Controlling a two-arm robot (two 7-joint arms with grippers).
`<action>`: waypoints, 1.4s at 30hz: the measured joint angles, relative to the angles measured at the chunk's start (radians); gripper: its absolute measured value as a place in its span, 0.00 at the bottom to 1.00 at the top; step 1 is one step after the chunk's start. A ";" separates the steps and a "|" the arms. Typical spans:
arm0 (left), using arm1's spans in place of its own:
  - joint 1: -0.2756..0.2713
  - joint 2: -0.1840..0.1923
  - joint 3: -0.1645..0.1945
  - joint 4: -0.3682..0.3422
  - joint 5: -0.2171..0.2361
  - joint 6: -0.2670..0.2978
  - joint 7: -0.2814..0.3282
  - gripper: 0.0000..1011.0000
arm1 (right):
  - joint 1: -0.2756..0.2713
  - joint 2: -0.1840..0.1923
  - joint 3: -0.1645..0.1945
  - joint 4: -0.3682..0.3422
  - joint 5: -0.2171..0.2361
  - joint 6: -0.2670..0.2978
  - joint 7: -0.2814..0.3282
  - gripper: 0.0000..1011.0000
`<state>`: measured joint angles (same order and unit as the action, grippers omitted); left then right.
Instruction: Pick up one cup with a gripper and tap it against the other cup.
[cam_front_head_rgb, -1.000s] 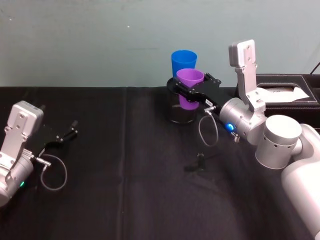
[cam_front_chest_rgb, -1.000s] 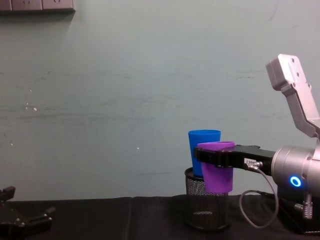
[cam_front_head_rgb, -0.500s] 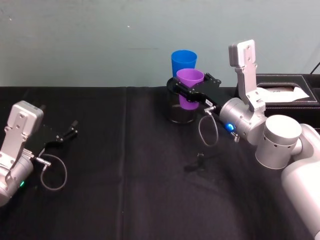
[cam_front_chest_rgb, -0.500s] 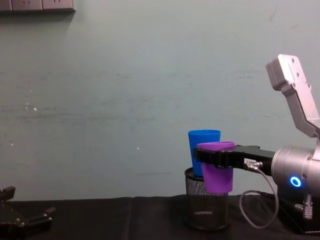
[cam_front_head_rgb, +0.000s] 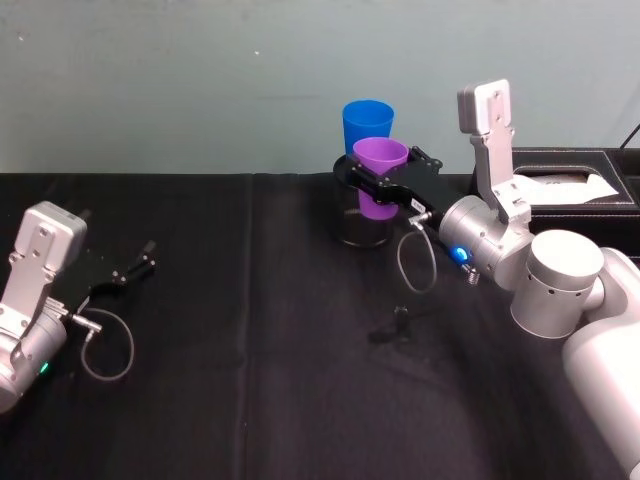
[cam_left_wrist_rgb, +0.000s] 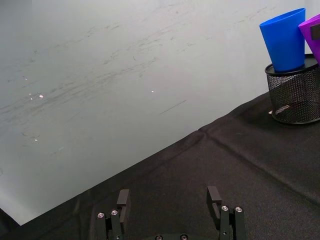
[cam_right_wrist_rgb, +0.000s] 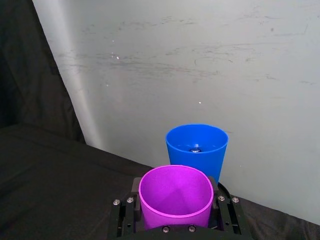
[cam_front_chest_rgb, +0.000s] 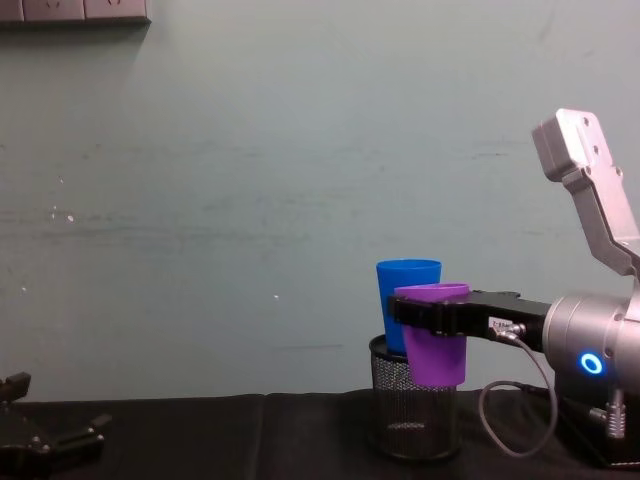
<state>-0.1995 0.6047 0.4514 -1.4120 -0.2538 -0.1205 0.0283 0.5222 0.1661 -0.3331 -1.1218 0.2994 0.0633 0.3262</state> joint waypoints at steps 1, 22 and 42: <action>0.000 0.000 0.000 0.000 0.000 0.000 0.000 0.99 | 0.000 0.000 0.000 0.000 0.000 0.000 0.000 0.74; 0.000 0.000 0.000 0.000 0.000 0.000 0.000 0.99 | 0.000 0.000 0.000 0.000 0.000 0.000 0.000 0.74; 0.000 0.000 0.000 0.000 0.000 0.000 0.000 0.99 | 0.000 0.000 0.000 0.000 0.000 0.000 0.000 0.74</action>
<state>-0.1996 0.6047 0.4514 -1.4120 -0.2539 -0.1205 0.0283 0.5222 0.1661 -0.3331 -1.1219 0.2998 0.0632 0.3262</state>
